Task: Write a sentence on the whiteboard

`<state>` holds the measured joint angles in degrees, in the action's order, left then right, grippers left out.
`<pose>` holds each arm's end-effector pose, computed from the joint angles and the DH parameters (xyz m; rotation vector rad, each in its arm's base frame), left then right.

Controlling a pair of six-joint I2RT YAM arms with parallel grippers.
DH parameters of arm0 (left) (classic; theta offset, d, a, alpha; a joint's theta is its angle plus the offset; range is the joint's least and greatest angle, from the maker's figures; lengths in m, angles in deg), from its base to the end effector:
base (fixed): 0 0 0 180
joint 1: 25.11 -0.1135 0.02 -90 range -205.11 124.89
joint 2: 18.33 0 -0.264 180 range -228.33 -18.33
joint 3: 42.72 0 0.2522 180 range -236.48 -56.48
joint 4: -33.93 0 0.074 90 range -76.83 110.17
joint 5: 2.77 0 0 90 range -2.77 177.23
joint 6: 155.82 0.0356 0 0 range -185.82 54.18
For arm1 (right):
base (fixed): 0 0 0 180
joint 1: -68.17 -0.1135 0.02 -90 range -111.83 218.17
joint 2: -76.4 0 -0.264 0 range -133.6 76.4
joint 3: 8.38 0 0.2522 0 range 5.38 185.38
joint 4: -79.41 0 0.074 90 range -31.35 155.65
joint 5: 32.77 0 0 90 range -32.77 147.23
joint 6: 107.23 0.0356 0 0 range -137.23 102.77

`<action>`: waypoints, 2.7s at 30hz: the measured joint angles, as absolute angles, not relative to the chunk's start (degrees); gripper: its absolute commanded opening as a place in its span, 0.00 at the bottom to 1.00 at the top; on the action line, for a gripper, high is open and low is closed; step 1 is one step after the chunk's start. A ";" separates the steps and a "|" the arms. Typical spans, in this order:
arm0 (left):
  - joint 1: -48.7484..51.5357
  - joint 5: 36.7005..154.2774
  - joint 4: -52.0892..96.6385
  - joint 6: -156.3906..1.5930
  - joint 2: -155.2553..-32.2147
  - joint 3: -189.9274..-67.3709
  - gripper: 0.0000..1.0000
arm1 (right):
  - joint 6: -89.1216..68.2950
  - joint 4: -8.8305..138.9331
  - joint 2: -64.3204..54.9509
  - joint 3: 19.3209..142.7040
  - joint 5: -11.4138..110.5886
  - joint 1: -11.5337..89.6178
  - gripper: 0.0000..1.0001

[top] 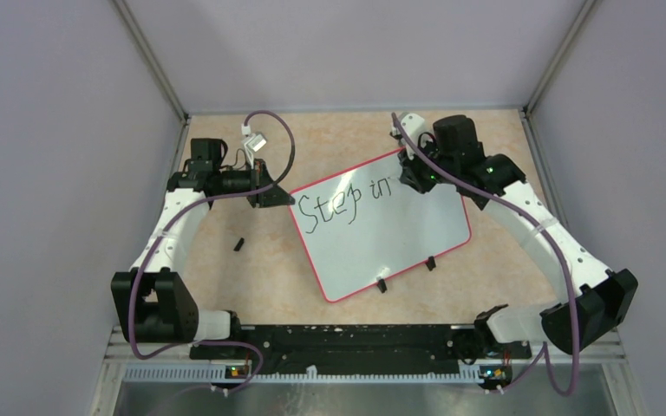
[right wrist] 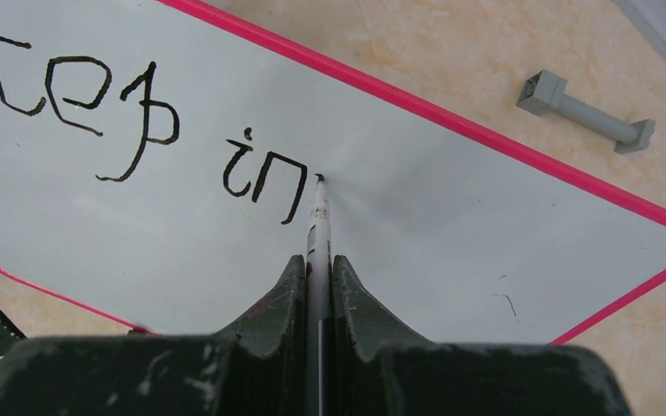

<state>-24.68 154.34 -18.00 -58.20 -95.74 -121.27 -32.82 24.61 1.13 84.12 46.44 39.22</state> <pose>0.2699 -0.0348 0.3081 0.6337 2.0323 -1.3252 0.2419 0.1414 0.3771 -0.9417 2.0258 0.3371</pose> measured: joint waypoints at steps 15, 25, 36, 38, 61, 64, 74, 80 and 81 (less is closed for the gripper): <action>-24.68 153.84 -17.98 -58.22 -95.74 -121.27 0.00 | -35.25 25.79 1.28 83.33 50.97 40.51 0.00; -24.68 154.12 -18.02 -58.20 -95.74 -121.27 0.00 | -35.23 25.55 2.27 83.37 49.11 40.68 0.00; -24.68 154.30 -18.02 -58.18 -95.74 -121.27 0.00 | -35.10 26.21 1.74 83.55 46.77 40.68 0.00; -24.68 154.23 -18.02 -58.20 -95.74 -121.27 0.00 | -35.05 26.25 1.28 83.90 46.77 40.68 0.00; -24.96 154.25 -17.98 -58.20 -96.63 -121.27 0.00 | -34.96 27.87 3.30 78.85 46.75 40.71 0.00; -24.96 154.27 -18.00 -58.20 -96.63 -121.27 0.00 | -34.99 27.78 3.80 78.24 46.75 40.71 0.00; -24.94 154.32 -18.00 -58.20 -96.63 -121.27 0.00 | -35.18 26.47 4.04 78.13 46.75 40.71 0.00; -24.94 154.38 -18.00 -58.20 -96.63 -121.27 0.00 | -35.69 25.27 4.04 78.13 46.88 40.71 0.00; -24.94 154.40 -18.00 -58.20 -96.63 -121.27 0.00 | -35.73 25.27 4.04 78.13 46.99 40.71 0.00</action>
<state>-24.94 154.40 -18.00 -58.20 -96.63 -121.27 -35.73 25.27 4.04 78.13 46.99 40.71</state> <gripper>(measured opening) 0.083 0.086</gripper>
